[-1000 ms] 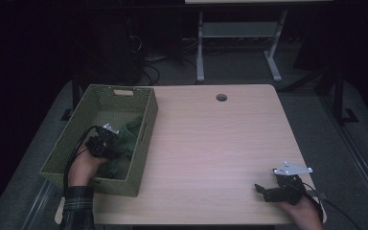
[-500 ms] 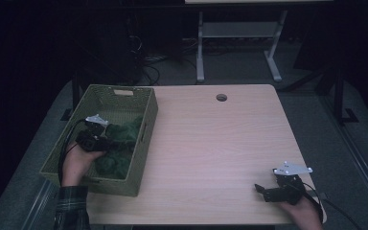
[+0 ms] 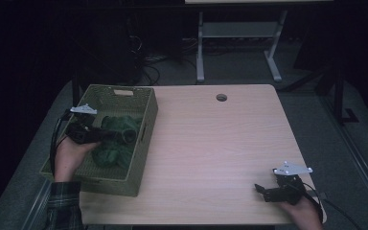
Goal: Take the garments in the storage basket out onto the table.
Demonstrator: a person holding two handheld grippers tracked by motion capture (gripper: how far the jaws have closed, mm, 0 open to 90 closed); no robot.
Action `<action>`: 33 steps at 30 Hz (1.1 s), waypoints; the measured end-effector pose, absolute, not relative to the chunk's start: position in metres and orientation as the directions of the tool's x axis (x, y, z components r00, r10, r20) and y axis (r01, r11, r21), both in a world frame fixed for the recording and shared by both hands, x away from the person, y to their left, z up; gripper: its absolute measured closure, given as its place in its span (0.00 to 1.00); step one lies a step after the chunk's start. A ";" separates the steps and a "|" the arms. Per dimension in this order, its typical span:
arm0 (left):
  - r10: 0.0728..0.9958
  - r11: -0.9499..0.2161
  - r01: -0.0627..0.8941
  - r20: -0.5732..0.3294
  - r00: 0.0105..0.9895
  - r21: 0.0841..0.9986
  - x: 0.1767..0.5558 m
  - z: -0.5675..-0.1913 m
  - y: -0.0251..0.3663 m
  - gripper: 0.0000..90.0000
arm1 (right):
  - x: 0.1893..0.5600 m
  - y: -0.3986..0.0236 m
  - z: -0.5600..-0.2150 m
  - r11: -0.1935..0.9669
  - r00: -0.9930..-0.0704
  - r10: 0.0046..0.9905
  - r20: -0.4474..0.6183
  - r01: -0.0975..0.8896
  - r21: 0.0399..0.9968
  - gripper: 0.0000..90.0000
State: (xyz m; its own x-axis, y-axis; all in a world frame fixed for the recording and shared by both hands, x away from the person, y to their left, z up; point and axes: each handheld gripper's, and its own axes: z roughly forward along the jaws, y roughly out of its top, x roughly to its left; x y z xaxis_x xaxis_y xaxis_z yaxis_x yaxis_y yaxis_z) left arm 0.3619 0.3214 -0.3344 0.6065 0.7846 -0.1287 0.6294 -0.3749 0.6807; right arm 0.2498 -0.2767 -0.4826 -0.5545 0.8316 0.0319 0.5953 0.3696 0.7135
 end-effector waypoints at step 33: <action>0.775 -0.317 0.482 -0.069 0.628 0.817 0.352 -0.233 0.323 0.86 | 0.250 -0.277 -0.483 0.368 -0.553 0.833 0.032 0.595 0.715 0.08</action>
State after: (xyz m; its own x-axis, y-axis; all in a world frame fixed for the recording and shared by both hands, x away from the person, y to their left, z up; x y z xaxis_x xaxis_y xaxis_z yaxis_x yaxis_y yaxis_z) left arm 0.3517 0.3231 -0.2331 0.6276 0.7755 -0.0693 0.4821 -0.3171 0.8167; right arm 0.2498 -0.2768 -0.4827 -0.5531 0.8325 0.0317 0.5947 0.3679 0.7148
